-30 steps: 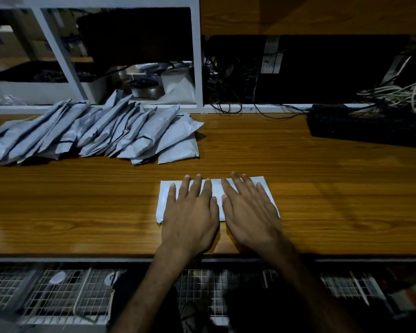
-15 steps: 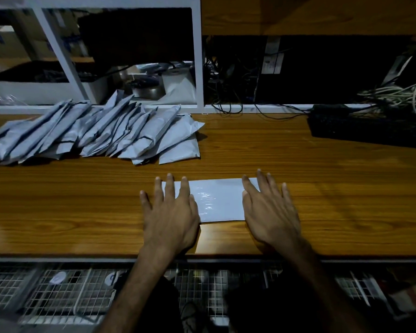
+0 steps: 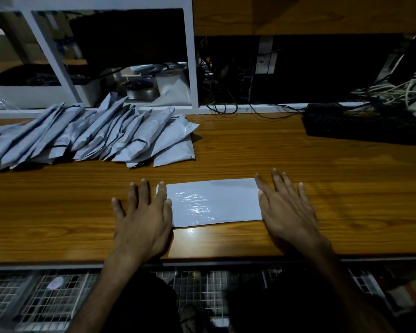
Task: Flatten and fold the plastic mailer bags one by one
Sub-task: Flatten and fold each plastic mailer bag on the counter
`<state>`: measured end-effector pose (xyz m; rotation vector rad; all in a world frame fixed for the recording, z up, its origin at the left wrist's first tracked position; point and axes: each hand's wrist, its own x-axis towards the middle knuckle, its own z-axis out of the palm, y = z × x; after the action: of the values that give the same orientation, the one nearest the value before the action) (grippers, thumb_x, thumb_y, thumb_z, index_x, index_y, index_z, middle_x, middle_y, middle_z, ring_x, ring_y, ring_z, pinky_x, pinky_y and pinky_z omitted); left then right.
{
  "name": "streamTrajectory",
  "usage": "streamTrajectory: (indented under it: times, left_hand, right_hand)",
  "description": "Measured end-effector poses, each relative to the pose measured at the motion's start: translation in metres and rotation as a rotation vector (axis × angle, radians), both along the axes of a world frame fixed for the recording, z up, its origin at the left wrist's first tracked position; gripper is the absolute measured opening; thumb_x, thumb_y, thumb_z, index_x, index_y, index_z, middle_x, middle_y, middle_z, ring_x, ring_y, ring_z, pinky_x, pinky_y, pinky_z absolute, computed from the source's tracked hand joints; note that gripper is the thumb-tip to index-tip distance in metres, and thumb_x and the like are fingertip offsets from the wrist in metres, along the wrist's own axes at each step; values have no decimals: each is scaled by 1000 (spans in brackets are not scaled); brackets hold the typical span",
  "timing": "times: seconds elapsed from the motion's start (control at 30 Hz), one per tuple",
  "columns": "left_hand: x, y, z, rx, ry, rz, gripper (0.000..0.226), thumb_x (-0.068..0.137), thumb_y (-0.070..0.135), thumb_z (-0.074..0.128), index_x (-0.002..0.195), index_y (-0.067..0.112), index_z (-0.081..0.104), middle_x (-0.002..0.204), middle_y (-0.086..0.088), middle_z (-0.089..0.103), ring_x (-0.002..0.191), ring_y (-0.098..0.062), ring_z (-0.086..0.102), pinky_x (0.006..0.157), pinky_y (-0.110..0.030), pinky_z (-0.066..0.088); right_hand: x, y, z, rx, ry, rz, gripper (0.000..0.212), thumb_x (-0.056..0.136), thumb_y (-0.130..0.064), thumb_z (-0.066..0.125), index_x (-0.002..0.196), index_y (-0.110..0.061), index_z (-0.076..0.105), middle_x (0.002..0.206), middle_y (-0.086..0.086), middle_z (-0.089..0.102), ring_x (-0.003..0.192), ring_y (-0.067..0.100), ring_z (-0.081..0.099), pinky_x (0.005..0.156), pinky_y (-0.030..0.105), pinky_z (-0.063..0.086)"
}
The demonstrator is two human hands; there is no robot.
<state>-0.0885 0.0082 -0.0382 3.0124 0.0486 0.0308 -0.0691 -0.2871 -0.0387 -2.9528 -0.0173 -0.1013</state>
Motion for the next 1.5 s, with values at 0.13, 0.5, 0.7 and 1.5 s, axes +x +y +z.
streamTrajectory:
  times: [0.13, 0.5, 0.7, 1.5]
  left_hand:
    - [-4, 10, 2, -15, 8, 26, 62, 101, 55, -7, 163, 46, -1, 174, -11, -6, 159, -34, -11, 123, -66, -5]
    - [-13, 22, 6, -83, -126, 8, 49, 110, 41, 29, 158, 37, 37, 169, -13, 24, 158, -39, 12, 121, -69, 11]
    - [13, 31, 23, -460, -314, -9, 27, 102, 24, 63, 128, 20, 71, 141, -2, 64, 120, -23, 62, 96, -44, 53]
    - [42, -7, 27, -1145, -545, 8, 6, 105, 10, 53, 102, 13, 57, 95, -1, 63, 86, -8, 59, 76, -26, 47]
  right_hand:
    - [0, -4, 1, 8, -2, -15, 53, 111, -41, 19, 164, -39, 11, 174, 6, 1, 160, 24, -1, 128, 52, 1]
    - [-5, -11, 1, 175, -143, -34, 47, 112, -38, 30, 157, -30, 39, 170, 4, 25, 157, 20, 19, 128, 43, 9]
    - [-11, -11, 7, 375, -96, 149, 64, 100, -59, 51, 158, -35, 39, 166, -15, 28, 154, 4, 19, 122, 26, 6]
    - [-15, -4, 27, 896, -63, 153, 115, 79, -33, 90, 151, -67, 7, 132, -4, 57, 120, 17, 62, 100, 45, 54]
